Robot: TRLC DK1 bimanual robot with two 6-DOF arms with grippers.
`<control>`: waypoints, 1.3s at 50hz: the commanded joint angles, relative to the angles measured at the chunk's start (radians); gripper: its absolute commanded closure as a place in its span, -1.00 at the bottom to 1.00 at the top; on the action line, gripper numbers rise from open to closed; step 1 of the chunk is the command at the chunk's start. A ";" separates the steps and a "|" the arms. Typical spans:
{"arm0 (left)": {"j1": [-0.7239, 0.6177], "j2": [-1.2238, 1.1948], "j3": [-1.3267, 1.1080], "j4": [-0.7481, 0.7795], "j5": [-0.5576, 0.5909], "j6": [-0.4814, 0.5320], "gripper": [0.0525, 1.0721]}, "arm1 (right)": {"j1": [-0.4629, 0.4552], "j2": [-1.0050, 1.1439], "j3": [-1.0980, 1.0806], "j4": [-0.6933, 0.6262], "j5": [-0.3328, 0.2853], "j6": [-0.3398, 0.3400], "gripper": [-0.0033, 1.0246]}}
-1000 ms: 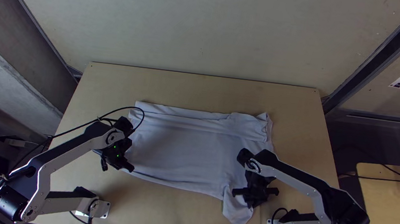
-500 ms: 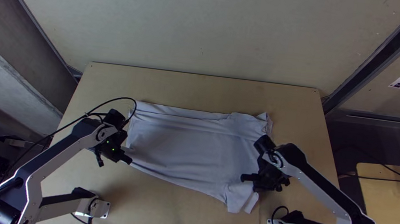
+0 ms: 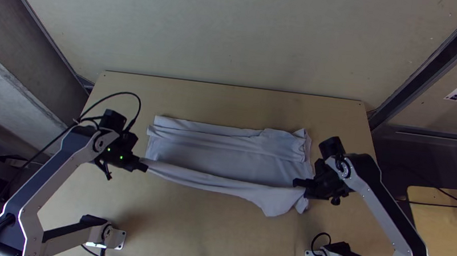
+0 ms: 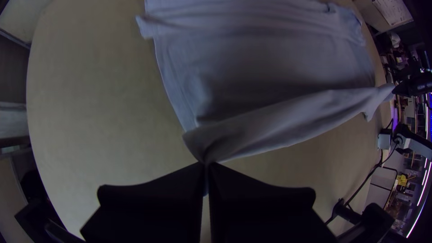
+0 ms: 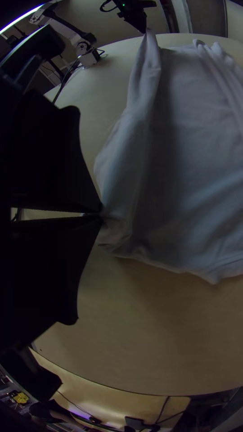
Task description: Fold the t-shirt
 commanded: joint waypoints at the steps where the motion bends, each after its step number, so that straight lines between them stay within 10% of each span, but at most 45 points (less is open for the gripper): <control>1: 0.014 0.056 0.088 0.007 0.011 0.004 0.95 | -0.015 0.048 0.069 -0.013 0.023 -0.013 0.94; 65: 0.049 0.638 0.542 0.128 -0.009 -0.048 0.95 | -0.200 0.785 0.719 0.094 0.083 -0.156 0.94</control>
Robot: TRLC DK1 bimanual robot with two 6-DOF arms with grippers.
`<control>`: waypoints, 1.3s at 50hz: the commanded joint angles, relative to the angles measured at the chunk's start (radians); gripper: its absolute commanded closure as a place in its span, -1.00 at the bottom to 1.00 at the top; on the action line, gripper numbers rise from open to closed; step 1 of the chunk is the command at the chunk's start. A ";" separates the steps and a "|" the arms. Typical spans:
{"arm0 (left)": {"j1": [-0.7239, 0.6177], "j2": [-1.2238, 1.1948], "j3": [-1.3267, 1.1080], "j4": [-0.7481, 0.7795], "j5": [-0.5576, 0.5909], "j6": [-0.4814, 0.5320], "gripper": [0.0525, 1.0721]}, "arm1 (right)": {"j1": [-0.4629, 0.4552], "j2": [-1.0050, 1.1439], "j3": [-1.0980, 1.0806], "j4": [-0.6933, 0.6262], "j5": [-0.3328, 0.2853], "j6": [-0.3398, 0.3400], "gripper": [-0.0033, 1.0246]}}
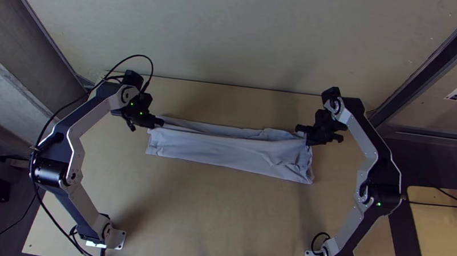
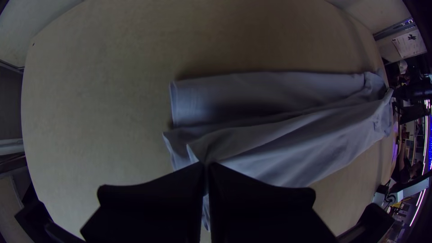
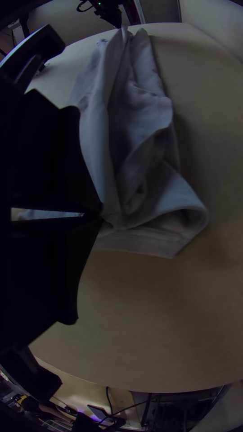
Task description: Fold the t-shirt
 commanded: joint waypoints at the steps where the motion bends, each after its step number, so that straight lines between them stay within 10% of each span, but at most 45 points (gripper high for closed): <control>1: -0.008 0.042 0.040 -0.003 -0.012 -0.019 0.95 | -0.015 0.072 0.058 0.003 0.019 -0.015 0.94; 5: -0.011 0.065 0.053 0.002 -0.024 -0.039 0.82 | -0.018 0.127 0.100 0.006 0.019 -0.037 0.90; 10: -0.020 0.104 0.070 -0.044 -0.027 -0.031 -0.86 | -0.018 0.167 0.146 0.033 0.033 -0.097 0.49; 11: -0.022 0.104 0.069 -0.047 -0.027 -0.026 -0.91 | -0.018 0.164 0.143 0.044 0.045 -0.097 0.42; 19: -0.015 0.076 0.047 -0.023 0.034 0.007 -0.92 | -0.035 0.090 0.077 0.132 0.047 -0.100 -0.15; 25: 0.009 0.036 0.027 -0.021 0.088 0.007 -0.92 | -0.055 -0.026 -0.035 0.264 0.047 -0.101 -0.19; 30: 0.031 -0.004 0.006 -0.018 0.123 0.007 -0.92 | -0.064 -0.106 -0.084 0.317 0.108 -0.098 -0.71; 65: 0.334 -0.062 -0.155 -0.007 0.547 0.078 -0.92 | -0.181 -0.442 -0.041 0.303 0.111 -0.100 -0.92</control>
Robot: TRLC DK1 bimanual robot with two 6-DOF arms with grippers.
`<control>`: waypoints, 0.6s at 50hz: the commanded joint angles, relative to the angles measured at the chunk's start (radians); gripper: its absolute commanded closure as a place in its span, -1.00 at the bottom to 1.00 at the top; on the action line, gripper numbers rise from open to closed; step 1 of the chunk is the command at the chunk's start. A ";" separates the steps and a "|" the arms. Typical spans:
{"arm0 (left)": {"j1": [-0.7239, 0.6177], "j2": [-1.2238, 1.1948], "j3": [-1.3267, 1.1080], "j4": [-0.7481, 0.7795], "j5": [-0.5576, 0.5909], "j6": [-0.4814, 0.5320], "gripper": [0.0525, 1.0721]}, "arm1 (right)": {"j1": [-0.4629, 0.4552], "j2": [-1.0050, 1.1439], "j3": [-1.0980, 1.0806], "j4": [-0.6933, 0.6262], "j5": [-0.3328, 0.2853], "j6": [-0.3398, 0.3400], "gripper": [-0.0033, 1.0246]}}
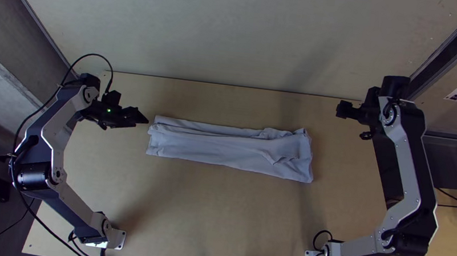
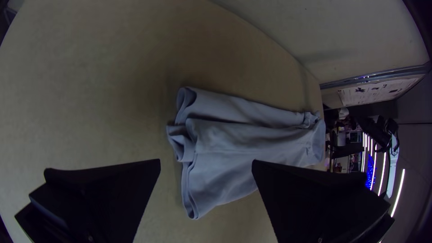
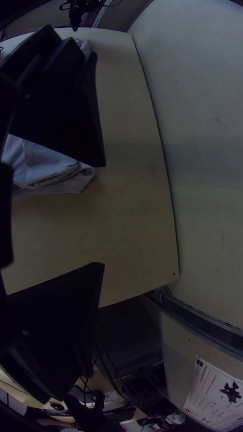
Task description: Fold the t-shirt
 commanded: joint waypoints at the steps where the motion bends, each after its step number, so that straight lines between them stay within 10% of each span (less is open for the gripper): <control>1: 0.023 -0.003 -0.058 -0.002 0.038 0.034 -0.92 | -0.009 -0.053 0.026 -0.014 0.002 -0.012 -0.92; 30: 0.070 0.213 -0.112 0.096 0.163 0.077 -0.92 | -0.007 -0.136 -0.026 -0.035 -0.013 -0.009 -0.92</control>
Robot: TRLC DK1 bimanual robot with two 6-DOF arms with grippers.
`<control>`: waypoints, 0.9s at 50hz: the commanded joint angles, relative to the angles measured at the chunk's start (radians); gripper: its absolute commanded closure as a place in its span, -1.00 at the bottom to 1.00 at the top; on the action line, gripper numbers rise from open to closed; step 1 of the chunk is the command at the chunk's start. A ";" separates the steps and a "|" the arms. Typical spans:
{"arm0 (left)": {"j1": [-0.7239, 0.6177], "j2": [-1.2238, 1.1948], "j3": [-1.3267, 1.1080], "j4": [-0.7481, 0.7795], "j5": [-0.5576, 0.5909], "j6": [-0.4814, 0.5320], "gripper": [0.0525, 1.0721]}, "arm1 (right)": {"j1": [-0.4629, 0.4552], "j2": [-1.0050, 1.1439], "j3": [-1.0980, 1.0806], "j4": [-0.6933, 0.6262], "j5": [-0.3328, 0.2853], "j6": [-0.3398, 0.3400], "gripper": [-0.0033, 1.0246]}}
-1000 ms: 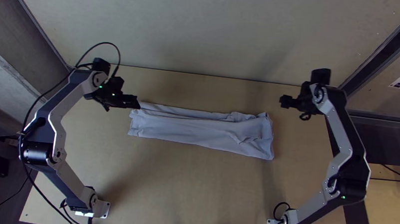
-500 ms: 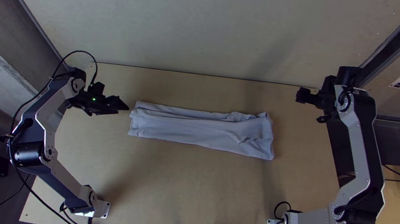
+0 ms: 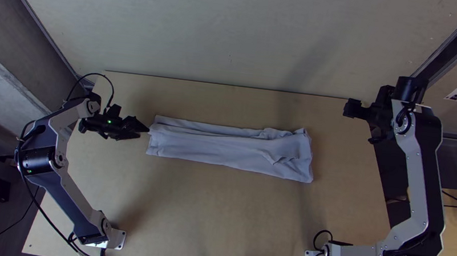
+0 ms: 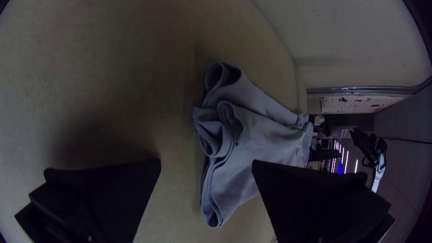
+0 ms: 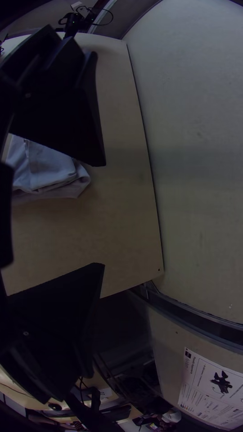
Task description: Fold the t-shirt
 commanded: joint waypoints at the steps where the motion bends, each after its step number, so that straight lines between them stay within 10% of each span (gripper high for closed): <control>1: -0.006 0.055 -0.017 0.007 0.012 0.019 -0.92 | -0.007 -0.027 -0.034 -0.007 -0.005 -0.007 -0.92; 22: -0.227 0.049 -0.060 0.165 0.011 -0.189 -0.92 | 0.023 -0.041 -0.082 -0.001 -0.005 -0.001 -0.92; 45: -0.583 0.043 -0.052 0.306 -0.371 -0.406 -0.91 | 0.031 -0.072 -0.148 0.008 -0.005 0.021 -0.92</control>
